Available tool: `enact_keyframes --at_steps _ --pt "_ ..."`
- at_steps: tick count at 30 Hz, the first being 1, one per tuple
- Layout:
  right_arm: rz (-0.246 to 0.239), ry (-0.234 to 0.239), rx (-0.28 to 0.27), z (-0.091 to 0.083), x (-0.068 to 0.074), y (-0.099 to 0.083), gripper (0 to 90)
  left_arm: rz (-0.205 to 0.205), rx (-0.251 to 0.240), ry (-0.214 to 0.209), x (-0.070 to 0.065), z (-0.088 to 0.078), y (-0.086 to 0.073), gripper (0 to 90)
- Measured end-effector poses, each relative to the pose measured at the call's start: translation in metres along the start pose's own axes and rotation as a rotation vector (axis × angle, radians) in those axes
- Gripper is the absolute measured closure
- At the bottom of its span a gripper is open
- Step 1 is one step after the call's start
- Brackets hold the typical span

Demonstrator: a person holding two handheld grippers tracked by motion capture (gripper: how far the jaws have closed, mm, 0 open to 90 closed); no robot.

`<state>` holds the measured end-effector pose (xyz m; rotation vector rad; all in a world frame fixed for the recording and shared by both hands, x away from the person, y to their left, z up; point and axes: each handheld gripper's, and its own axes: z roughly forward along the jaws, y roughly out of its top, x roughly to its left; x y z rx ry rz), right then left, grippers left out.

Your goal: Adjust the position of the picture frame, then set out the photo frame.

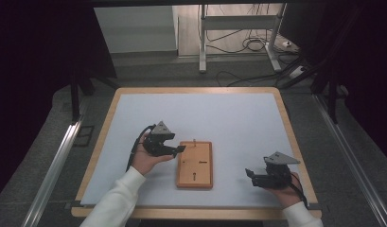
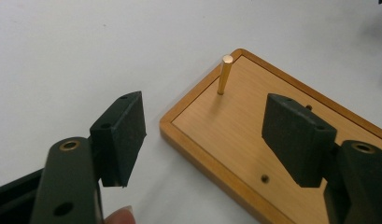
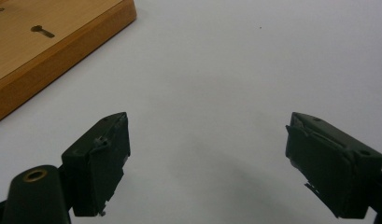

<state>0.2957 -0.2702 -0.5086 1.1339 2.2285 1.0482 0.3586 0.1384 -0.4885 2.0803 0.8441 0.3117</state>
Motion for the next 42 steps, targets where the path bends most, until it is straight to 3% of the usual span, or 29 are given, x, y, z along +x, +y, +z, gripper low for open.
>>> enact_keyframes --at_steps 6,11,24,32,42 --pt "-0.012 0.009 -0.003 0.006 0.001 0.006 14.1 -0.008 0.017 0.005 0.004 -0.005 -0.008 28.6" --pt "-0.039 0.020 -0.005 0.012 0.007 0.011 14.0 -0.007 0.042 0.033 0.006 -0.002 -0.015 28.6" --pt "-0.025 -0.001 -0.004 0.007 0.003 0.004 14.1 0.044 0.036 -0.005 0.003 0.020 -0.009 28.8" --pt "-0.035 0.003 -0.008 0.004 0.005 0.001 14.1 0.099 0.037 -0.035 -0.008 0.035 -0.003 30.3" --pt "-0.032 -0.013 -0.013 -0.001 0.005 -0.002 14.1 0.119 0.043 -0.073 -0.016 0.056 0.006 35.8"
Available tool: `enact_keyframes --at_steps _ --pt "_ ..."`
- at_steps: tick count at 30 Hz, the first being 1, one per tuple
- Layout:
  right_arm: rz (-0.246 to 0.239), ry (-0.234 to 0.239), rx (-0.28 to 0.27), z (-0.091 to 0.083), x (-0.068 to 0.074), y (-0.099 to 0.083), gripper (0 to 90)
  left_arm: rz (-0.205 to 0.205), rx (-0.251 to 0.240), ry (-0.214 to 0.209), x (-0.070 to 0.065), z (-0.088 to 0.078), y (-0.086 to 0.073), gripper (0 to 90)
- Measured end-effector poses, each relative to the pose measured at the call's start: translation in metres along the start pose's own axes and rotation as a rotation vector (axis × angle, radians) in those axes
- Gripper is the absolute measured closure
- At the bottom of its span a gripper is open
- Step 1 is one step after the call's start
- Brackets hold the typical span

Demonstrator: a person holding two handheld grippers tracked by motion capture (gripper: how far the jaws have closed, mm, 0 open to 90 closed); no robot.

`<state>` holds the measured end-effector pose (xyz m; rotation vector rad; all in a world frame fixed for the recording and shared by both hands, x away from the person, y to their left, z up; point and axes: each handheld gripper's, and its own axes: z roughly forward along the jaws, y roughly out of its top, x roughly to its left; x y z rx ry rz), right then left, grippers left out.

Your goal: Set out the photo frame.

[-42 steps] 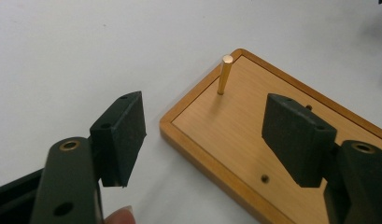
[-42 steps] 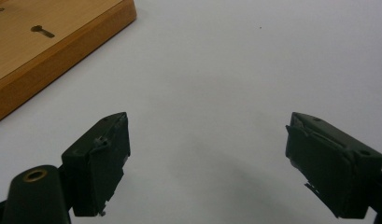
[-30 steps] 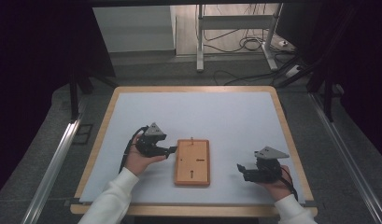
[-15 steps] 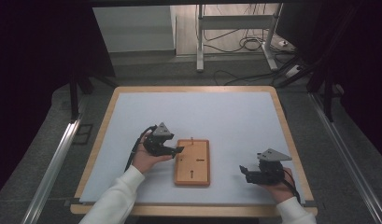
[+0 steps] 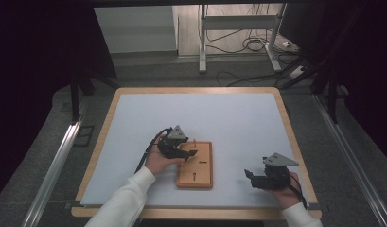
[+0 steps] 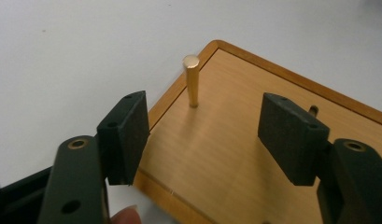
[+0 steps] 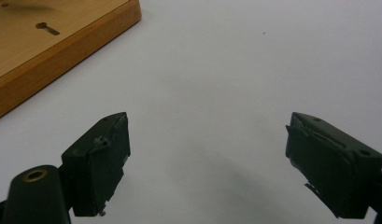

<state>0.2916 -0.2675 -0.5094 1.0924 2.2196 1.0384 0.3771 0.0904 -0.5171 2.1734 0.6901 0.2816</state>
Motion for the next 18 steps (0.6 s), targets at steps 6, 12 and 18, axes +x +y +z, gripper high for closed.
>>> enact_keyframes --at_steps 6,12,18 --pt "0.002 0.003 0.004 0.002 0.001 0.000 14.1 -0.011 -0.011 0.001 0.002 0.009 0.003 44.3" --pt "0.002 0.003 0.003 0.001 0.000 0.000 14.1 -0.018 -0.032 -0.006 0.007 0.014 0.007 60.1" --pt "0.001 0.002 0.004 0.001 0.000 0.000 14.1 -0.024 -0.034 -0.018 0.010 0.017 0.008 76.1"
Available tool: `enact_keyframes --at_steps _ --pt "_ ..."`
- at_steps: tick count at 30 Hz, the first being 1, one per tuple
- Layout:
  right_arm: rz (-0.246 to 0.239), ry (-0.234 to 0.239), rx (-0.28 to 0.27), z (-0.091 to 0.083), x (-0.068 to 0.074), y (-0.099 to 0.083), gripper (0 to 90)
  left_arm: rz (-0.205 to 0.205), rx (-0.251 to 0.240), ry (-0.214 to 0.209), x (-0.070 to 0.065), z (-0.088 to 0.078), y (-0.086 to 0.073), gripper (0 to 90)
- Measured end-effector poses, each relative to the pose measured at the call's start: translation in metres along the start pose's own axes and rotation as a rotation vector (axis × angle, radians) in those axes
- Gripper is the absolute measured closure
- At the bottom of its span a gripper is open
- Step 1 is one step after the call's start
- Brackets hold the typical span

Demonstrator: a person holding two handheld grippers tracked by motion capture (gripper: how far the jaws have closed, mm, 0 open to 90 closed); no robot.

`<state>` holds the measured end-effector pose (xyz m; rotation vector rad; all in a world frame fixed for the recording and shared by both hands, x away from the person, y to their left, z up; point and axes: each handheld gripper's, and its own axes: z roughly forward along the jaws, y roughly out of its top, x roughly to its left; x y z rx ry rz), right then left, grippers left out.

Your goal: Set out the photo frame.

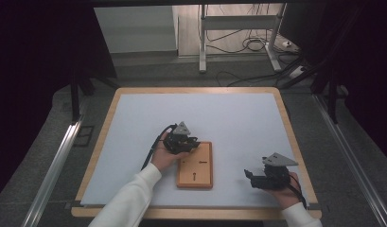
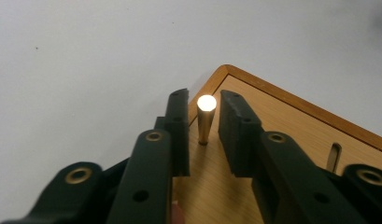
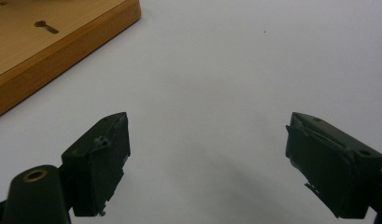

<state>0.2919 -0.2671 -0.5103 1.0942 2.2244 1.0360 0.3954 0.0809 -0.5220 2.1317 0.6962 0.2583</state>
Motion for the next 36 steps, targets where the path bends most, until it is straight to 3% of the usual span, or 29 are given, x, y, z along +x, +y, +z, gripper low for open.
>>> enact_keyframes --at_steps 8,12,25,36 --pt "-0.004 0.004 -0.003 0.000 0.001 0.001 14.1 -0.015 0.009 -0.019 0.002 0.000 0.000 83.6" --pt "-0.008 0.009 -0.007 0.000 0.003 0.002 14.1 -0.052 0.015 -0.051 0.006 0.001 0.001 83.7" --pt "-0.048 0.031 -0.042 -0.004 0.011 0.005 14.1 -0.086 0.036 -0.100 0.013 0.001 0.004 82.9" --pt "-0.066 0.042 -0.053 -0.004 0.017 0.007 14.1 -0.118 0.073 -0.166 0.022 0.002 0.006 81.2"
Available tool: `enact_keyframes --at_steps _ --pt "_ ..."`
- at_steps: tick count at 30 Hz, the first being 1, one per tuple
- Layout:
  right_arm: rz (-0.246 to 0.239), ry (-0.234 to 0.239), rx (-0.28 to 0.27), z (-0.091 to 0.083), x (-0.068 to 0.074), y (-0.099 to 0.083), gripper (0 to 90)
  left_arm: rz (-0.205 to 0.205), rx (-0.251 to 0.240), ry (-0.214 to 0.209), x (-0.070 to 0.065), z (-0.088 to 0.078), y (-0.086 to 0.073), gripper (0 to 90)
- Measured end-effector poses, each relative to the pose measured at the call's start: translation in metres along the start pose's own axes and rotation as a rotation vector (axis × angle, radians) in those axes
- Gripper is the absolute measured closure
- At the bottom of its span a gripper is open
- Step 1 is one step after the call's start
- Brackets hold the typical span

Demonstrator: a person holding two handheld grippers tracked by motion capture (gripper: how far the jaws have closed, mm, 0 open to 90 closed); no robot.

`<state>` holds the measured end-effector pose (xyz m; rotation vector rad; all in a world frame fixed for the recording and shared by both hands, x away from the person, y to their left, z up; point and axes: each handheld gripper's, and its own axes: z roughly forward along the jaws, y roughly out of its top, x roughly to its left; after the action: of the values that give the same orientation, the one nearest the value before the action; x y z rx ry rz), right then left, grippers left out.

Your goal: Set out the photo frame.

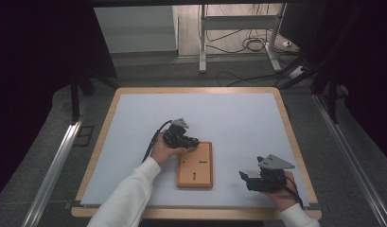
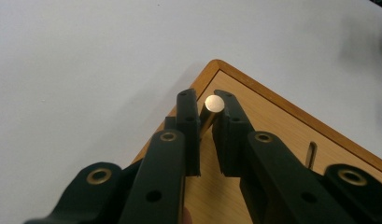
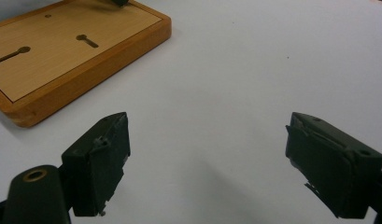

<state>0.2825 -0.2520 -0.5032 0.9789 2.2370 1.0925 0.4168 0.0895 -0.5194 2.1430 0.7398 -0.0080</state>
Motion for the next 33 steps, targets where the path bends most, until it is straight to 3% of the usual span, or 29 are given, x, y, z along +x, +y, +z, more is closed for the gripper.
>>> enact_keyframes --at_steps 13,18,24,33 --pt "-0.045 0.046 -0.005 0.003 0.019 0.006 14.0 -0.030 0.016 -0.046 0.007 0.001 0.005 81.5" --pt "-0.086 0.073 0.003 0.007 0.034 0.012 13.1 -0.038 0.022 -0.062 0.010 0.001 0.006 81.4" --pt "-0.177 0.106 0.016 0.016 0.061 0.020 11.2 -0.040 0.028 -0.079 0.014 0.001 0.007 81.5" --pt "-0.334 0.102 0.043 0.035 0.098 0.029 9.4 -0.062 0.032 -0.104 0.018 0.001 0.008 81.5"
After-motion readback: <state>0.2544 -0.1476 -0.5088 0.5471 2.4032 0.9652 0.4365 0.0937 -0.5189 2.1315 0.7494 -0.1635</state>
